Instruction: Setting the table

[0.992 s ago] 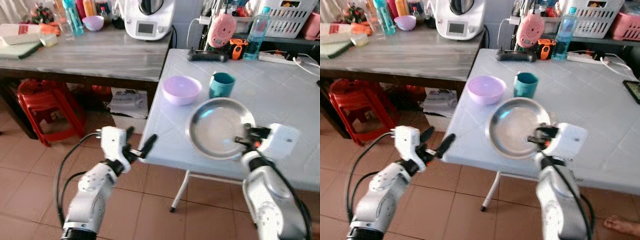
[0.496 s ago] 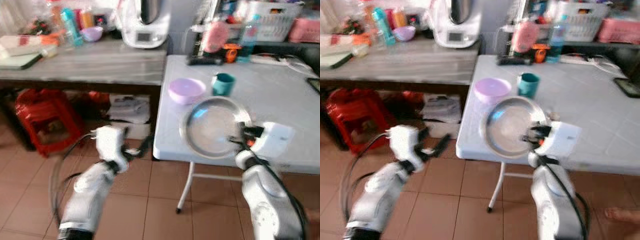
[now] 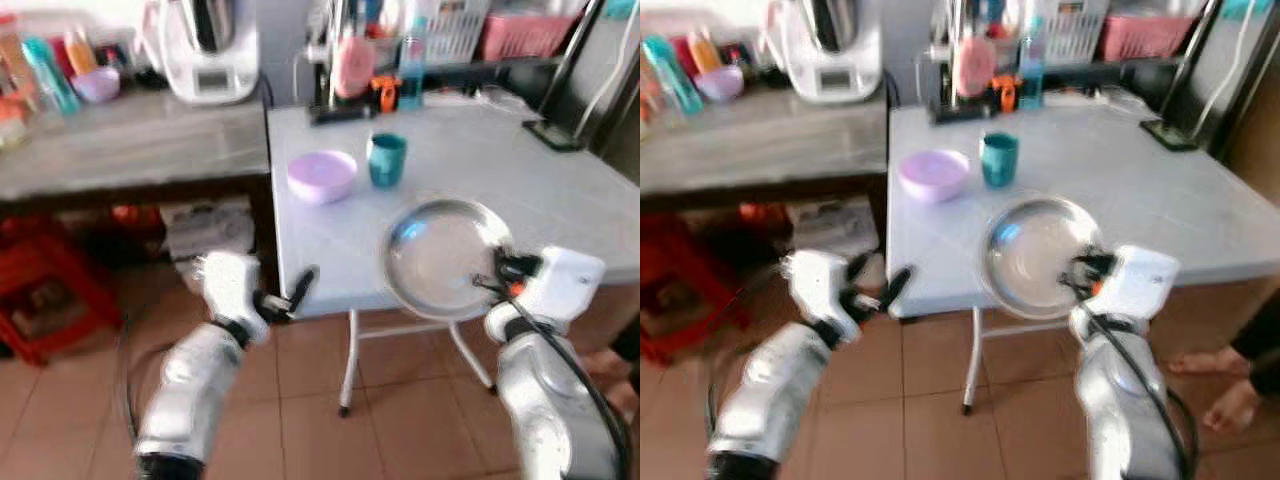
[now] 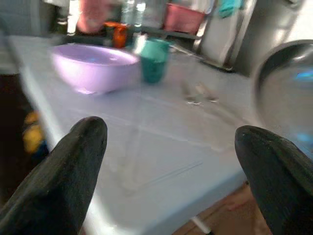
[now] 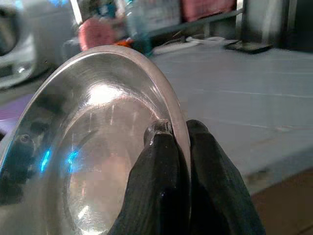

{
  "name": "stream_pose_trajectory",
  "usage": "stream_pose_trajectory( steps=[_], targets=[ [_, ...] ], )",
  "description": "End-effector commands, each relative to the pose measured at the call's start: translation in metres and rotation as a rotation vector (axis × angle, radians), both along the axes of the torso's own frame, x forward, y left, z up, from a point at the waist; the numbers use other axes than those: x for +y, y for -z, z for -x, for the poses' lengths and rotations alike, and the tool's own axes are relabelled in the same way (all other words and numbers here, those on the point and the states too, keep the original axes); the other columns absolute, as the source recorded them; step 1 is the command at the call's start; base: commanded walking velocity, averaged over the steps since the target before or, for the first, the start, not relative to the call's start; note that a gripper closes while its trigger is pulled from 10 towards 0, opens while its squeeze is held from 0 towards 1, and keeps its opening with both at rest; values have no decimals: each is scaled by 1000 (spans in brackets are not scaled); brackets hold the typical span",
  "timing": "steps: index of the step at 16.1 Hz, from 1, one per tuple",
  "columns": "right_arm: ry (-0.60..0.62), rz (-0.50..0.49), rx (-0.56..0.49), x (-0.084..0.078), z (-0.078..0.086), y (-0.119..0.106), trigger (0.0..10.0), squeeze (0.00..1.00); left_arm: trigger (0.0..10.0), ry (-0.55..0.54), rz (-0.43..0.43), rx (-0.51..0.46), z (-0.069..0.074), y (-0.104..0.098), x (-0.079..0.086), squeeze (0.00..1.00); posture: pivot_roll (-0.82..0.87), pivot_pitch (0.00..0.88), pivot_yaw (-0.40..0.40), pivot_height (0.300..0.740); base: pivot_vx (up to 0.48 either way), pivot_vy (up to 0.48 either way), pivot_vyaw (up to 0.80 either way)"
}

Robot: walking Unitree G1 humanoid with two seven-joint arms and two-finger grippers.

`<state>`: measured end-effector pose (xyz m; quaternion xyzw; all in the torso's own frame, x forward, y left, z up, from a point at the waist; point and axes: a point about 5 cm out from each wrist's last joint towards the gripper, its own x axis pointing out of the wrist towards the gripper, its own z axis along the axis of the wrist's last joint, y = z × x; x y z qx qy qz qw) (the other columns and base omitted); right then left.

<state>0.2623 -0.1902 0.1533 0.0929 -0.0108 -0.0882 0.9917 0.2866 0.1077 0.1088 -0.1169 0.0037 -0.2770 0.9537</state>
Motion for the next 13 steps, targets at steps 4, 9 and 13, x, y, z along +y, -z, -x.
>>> stream_pose_trajectory(
  steps=[4,9,13],
  targets=[
    [-22,-11,-21,7,-1,-4,10000,0,10000,-31,-25,-4,-1,0,9,0,-58,14,35,740,0,315,-800],
    [-17,2,-22,5,0,-5,10000,0,10000,-29,-24,-1,-1,1,6,0,-63,16,36,740,0,340,-160],
    [-18,9,-21,5,1,-4,10000,0,10000,-55,-33,-13,-3,0,7,0,-65,19,35,740,0,417,297]
  ],
)
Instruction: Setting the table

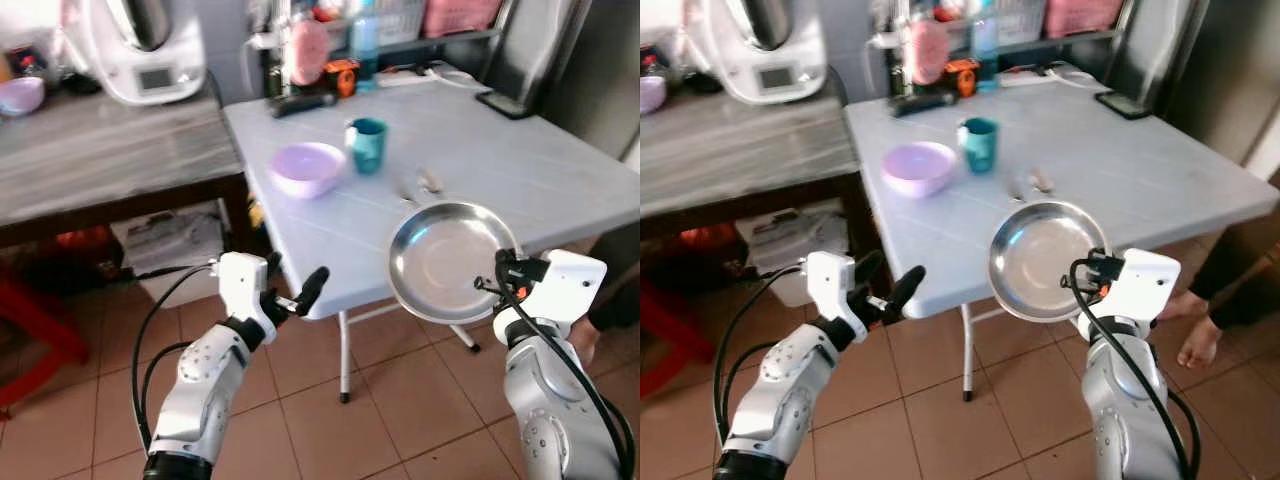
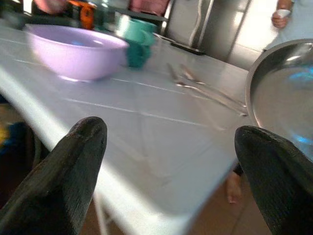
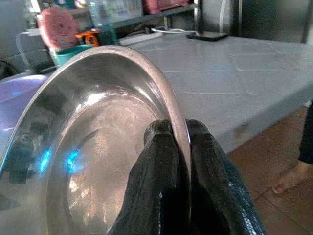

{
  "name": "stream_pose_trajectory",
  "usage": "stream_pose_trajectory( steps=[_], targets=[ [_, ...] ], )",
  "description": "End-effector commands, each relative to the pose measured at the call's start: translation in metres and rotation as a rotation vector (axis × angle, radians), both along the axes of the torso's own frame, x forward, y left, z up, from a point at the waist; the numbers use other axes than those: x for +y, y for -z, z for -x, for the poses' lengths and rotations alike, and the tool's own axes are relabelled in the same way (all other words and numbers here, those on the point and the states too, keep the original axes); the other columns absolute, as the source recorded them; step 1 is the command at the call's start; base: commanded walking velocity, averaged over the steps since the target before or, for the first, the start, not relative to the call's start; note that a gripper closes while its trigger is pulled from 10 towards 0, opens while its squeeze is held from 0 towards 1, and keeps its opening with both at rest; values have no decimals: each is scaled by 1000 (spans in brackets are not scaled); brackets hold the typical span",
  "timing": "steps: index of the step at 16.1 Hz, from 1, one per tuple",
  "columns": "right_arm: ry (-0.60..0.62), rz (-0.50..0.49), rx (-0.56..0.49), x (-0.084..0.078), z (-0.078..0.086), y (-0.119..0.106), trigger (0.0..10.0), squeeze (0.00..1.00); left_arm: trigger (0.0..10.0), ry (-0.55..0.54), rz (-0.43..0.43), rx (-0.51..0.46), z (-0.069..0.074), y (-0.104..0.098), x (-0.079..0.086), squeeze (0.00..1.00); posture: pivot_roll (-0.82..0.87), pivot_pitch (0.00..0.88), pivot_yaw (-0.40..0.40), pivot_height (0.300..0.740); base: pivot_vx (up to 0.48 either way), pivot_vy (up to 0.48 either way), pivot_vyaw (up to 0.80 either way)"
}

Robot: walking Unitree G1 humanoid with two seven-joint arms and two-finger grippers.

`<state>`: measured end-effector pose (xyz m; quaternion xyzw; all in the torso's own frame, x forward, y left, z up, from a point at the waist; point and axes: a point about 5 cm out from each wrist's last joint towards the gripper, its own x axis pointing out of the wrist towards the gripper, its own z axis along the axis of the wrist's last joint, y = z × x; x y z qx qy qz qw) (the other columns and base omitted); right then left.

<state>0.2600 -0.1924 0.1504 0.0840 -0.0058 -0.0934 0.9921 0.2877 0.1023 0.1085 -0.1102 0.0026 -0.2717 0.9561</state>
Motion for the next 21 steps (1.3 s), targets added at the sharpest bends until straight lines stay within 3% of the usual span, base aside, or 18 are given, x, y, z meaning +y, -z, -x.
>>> stream_pose_trajectory(
  steps=[1,7,11,14,17,21],
  targets=[
    [-29,-4,-33,7,-1,-7,10000,0,10000,-57,-25,-14,-3,-1,14,0,-65,20,34,740,0,480,794],
    [-30,6,-32,7,0,-7,10000,0,10000,-128,-48,-24,-7,0,16,0,-67,18,31,740,0,480,789],
    [-8,40,-43,2,4,-8,10000,0,10000,-177,-63,-38,-9,-1,19,0,-69,18,31,740,0,480,119],
    [28,91,-42,-6,10,-8,10000,0,10000,-261,-99,-64,-11,-3,32,0,-69,18,31,740,0,480,0],
    [63,97,-31,-14,18,-5,10000,0,10000,-368,-151,-71,-8,0,55,0,-63,15,27,740,0,480,0],
    [59,108,-35,-14,17,-6,10000,0,10000,-378,-166,-65,-6,4,58,0,-63,8,26,740,0,480,0]
  ],
)
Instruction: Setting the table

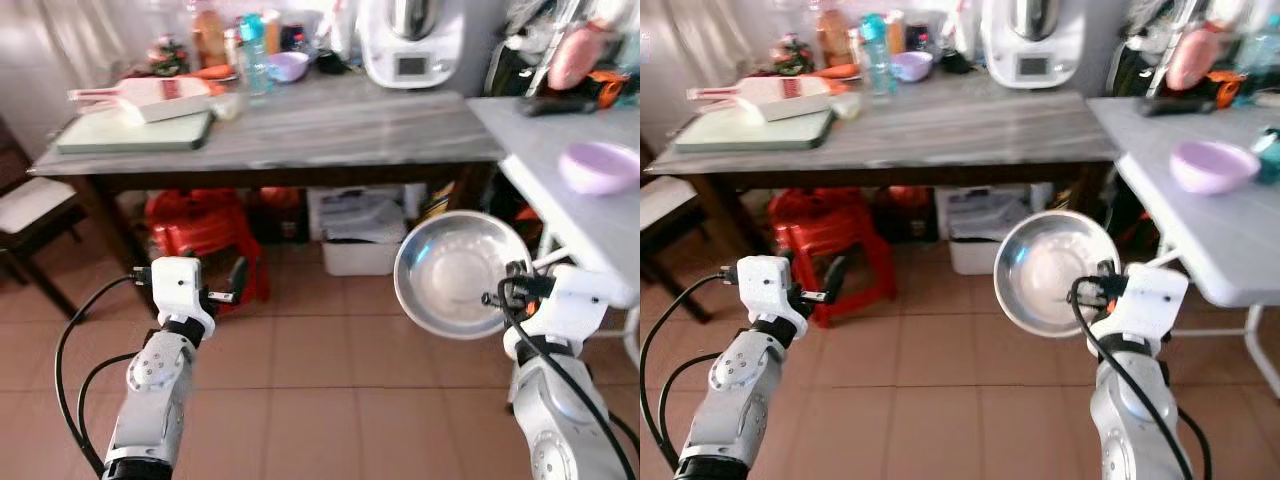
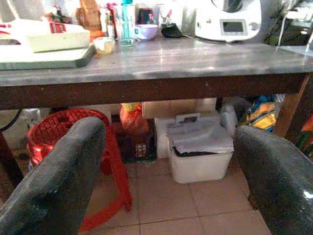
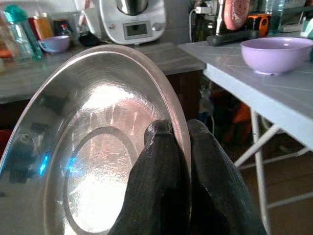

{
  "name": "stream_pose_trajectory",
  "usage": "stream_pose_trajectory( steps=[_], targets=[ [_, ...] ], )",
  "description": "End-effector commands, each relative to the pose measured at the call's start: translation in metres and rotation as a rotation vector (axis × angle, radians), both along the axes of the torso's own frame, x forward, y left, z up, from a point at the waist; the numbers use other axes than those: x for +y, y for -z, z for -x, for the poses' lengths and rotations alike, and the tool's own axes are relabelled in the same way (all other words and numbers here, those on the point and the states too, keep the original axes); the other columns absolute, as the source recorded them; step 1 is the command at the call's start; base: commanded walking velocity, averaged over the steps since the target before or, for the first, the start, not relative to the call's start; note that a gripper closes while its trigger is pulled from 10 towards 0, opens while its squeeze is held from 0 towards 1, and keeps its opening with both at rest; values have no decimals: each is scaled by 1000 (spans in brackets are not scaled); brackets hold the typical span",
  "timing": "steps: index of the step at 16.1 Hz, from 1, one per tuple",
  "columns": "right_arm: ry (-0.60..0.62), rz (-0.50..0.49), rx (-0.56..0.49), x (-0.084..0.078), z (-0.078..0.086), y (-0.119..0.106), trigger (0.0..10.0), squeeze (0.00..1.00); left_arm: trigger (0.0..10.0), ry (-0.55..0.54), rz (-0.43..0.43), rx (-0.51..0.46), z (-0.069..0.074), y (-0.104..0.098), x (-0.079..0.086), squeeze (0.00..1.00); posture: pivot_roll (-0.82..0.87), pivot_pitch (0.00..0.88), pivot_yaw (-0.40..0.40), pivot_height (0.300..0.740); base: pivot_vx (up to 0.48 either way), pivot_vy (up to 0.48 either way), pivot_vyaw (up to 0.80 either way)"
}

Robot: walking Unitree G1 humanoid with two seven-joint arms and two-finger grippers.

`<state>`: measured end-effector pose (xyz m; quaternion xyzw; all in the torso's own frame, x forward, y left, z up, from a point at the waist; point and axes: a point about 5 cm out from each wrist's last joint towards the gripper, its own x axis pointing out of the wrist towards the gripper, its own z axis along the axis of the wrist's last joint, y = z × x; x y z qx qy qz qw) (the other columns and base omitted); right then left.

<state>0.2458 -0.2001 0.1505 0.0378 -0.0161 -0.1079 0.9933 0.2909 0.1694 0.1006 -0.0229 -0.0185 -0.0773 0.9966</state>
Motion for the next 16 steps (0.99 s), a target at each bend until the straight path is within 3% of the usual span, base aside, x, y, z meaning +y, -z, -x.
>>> stream_pose_trajectory(
  steps=[1,3,8,16],
  targets=[
    [24,15,-30,-6,1,-7,10000,0,10000,23,-3,-20,-3,-5,-10,0,-63,8,26,740,0,480,0],
    [18,14,-33,-5,0,-7,10000,0,10000,19,-6,-16,-3,-3,-14,0,-61,8,22,740,0,240,0],
    [-4,11,-27,1,-2,-6,10000,0,10000,167,27,-11,3,-5,-40,0,-64,11,24,740,0,0,0],
    [-17,6,-24,4,-4,-5,10000,0,10000,221,76,-8,6,-7,-48,0,-65,16,22,740,375,0,0]
  ],
)
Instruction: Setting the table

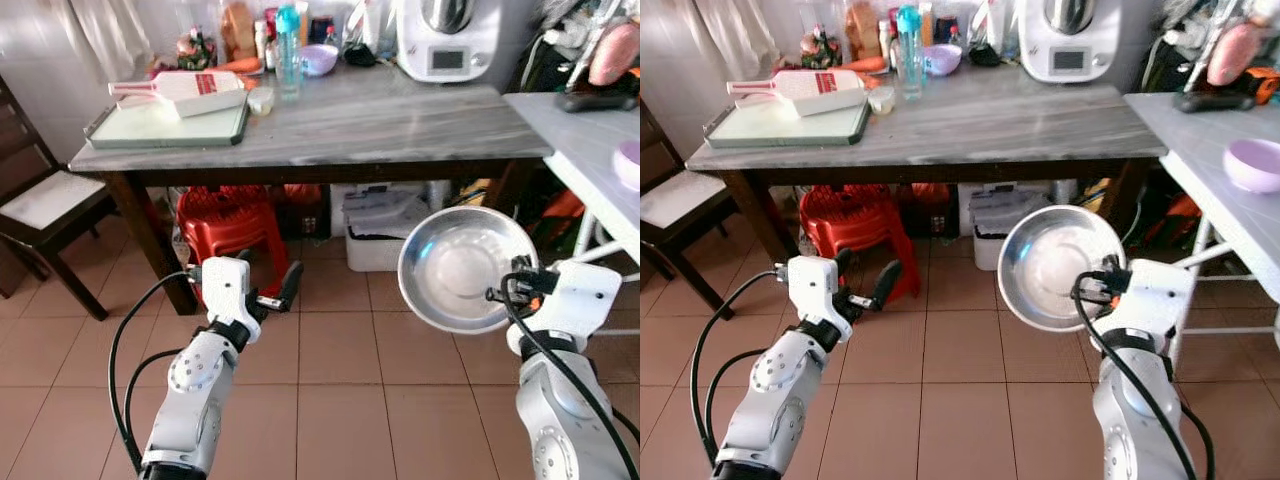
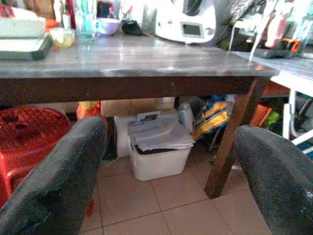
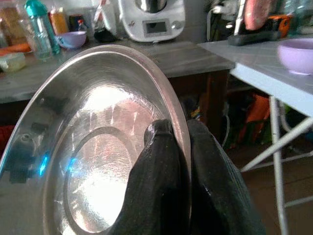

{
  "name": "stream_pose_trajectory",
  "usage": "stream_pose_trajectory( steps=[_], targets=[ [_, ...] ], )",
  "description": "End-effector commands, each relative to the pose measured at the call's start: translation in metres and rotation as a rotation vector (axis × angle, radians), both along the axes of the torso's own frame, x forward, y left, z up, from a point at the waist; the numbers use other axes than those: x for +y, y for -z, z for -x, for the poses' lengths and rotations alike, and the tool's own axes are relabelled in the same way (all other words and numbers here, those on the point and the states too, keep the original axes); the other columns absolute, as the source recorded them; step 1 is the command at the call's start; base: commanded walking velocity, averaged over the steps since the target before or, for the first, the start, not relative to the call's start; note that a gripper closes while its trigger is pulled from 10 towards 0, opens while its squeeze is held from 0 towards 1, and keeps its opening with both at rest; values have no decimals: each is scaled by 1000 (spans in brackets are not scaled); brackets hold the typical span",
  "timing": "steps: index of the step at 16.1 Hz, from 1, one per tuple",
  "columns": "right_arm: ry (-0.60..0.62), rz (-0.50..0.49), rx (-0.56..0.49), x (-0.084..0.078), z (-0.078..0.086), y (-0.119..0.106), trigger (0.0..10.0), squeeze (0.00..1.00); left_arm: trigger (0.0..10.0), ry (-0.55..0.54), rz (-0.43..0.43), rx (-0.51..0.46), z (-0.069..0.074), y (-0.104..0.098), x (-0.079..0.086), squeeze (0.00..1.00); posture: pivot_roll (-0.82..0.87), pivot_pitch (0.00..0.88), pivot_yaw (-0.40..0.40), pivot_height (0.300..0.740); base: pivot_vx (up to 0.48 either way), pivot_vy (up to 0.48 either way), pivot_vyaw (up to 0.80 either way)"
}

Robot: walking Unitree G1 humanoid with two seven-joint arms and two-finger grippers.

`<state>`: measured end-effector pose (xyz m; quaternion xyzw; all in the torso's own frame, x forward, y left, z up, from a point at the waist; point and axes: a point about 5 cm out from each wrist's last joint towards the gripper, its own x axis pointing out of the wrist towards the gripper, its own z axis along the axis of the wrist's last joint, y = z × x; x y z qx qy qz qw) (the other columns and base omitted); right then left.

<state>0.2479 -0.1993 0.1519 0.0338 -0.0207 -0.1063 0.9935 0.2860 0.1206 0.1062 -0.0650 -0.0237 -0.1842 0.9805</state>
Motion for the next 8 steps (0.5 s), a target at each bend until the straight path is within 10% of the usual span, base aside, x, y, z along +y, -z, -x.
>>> stream_pose_trajectory(
  steps=[1,8],
  targets=[
    [-16,-3,-14,4,-2,-3,10000,0,10000,7,-5,1,1,-1,1,0,-66,15,22,740,428,0,0],
    [-13,-13,-10,3,-2,-2,10000,0,10000,25,3,9,1,-1,-1,0,-69,20,25,740,442,0,0]
  ],
)
